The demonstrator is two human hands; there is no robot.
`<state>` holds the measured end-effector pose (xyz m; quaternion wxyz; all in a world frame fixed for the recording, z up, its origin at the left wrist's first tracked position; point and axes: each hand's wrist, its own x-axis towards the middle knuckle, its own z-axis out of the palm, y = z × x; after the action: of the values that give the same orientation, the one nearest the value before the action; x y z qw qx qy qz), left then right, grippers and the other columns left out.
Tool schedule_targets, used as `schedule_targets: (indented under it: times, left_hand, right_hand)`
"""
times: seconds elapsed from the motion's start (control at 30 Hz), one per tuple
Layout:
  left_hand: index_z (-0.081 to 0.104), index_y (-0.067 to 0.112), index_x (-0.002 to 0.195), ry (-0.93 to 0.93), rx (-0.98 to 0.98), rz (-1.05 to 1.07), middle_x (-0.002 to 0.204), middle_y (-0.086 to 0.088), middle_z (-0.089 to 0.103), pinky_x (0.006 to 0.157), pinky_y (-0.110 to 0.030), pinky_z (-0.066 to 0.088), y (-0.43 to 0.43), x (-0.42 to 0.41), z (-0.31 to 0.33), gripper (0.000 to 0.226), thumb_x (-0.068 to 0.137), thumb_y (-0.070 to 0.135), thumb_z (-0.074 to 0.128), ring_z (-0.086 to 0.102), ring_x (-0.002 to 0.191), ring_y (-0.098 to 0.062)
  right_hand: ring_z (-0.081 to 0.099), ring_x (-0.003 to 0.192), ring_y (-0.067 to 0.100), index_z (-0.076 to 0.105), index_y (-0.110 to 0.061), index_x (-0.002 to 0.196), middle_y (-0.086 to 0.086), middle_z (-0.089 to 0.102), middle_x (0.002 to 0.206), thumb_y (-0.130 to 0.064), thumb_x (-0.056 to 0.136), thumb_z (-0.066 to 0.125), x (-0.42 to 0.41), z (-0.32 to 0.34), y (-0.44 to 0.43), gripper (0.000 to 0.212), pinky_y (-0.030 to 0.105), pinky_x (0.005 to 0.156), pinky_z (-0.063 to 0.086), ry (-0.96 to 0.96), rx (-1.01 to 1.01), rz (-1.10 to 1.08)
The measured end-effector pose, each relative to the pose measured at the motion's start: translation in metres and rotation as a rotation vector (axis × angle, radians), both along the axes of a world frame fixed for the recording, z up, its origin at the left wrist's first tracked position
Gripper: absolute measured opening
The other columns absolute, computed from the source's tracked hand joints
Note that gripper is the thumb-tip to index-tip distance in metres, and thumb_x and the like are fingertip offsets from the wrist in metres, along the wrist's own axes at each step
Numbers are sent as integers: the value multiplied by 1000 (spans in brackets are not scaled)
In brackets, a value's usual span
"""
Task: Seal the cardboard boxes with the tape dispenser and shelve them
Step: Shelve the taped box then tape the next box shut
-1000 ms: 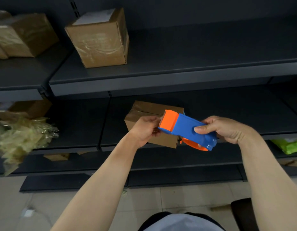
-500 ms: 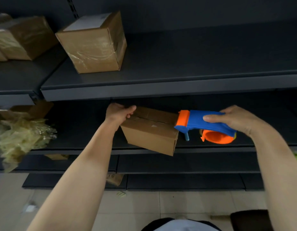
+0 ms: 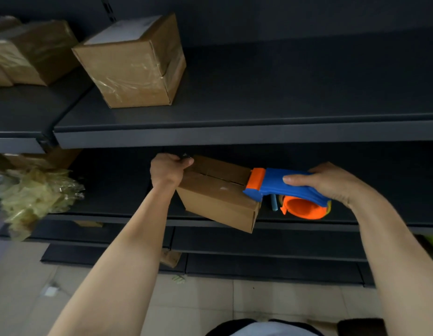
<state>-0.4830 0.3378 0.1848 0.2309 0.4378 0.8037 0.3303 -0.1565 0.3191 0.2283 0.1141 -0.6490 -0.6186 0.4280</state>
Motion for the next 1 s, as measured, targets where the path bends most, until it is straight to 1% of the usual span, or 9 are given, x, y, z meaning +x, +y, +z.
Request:
schedule_targets:
  times: [0.2, 0.37, 0.47, 0.6, 0.67, 0.77, 0.9, 0.93, 1.0]
  left_hand:
    - [57, 27, 57, -167, 21, 110, 59, 14, 51, 51, -16, 35, 0, 0, -15, 29, 75, 34, 78, 47, 58, 1]
    - [59, 9, 91, -547, -134, 245, 87, -4, 61, 61, -27, 48, 5, -7, -14, 43, 67, 35, 84, 60, 81, -18]
    - [57, 6, 87, -661, -181, 324, 81, -7, 58, 49, -26, 43, 4, -12, -21, 24, 81, 22, 74, 56, 69, -17]
    - [63, 3, 104, -417, 52, 345, 94, -4, 59, 66, -24, 43, -1, -5, -30, 22, 87, 16, 66, 58, 85, -18]
    - [68, 10, 105, -263, 170, 211, 95, -1, 65, 61, -16, 40, -2, 2, -22, 20, 87, 20, 67, 61, 84, -13]
    - [70, 14, 101, -1, 125, 8, 93, -2, 68, 56, -17, 41, -4, 16, -13, 22, 92, 31, 59, 58, 72, -9]
    - [57, 9, 123, 441, -56, -145, 117, -16, 61, 80, -37, 50, -13, 40, -16, 45, 98, 42, 42, 60, 104, -29]
    - [48, 7, 132, 539, -129, -189, 131, -18, 53, 94, -41, 43, -15, 46, -20, 53, 99, 46, 34, 51, 119, -31]
    - [19, 3, 147, 651, -274, -248, 154, -19, 20, 115, -48, 8, -16, 56, -26, 70, 98, 53, 19, 18, 143, -31]
  right_hand:
    - [65, 73, 23, 67, -15, 85, 6, 69, 79, -66, 63, 69, -7, -6, 3, 55, 29, 58, 42, 9, -15, -35]
    - [64, 72, 23, 67, -14, 84, 7, 69, 77, -65, 64, 69, -6, -8, 4, 55, 28, 57, 40, 15, -20, -47]
    - [64, 71, 24, 67, -14, 83, 7, 69, 77, -64, 66, 70, -5, -9, 5, 53, 29, 58, 42, 12, -15, -48]
    - [66, 71, 25, 69, -13, 81, 7, 70, 75, -64, 66, 70, -5, -11, 5, 53, 29, 61, 45, 21, -11, -36]
    - [65, 70, 24, 69, -13, 80, 7, 70, 74, -64, 66, 70, -5, -11, 5, 53, 29, 61, 45, 23, -7, -43]
    - [64, 67, 23, 69, -13, 79, 7, 70, 73, -65, 66, 70, -5, -10, 7, 53, 28, 58, 43, 19, -7, -39]
    - [66, 70, 24, 70, -12, 83, 7, 71, 75, -66, 64, 69, -5, -12, 7, 57, 29, 61, 45, 23, -8, -32]
    - [66, 71, 25, 70, -12, 83, 7, 71, 75, -67, 62, 69, -5, -12, 7, 59, 30, 62, 45, 25, -9, -30]
    - [67, 71, 26, 70, -12, 82, 8, 71, 75, -72, 53, 67, -5, -10, 6, 67, 31, 63, 45, 28, -10, -21]
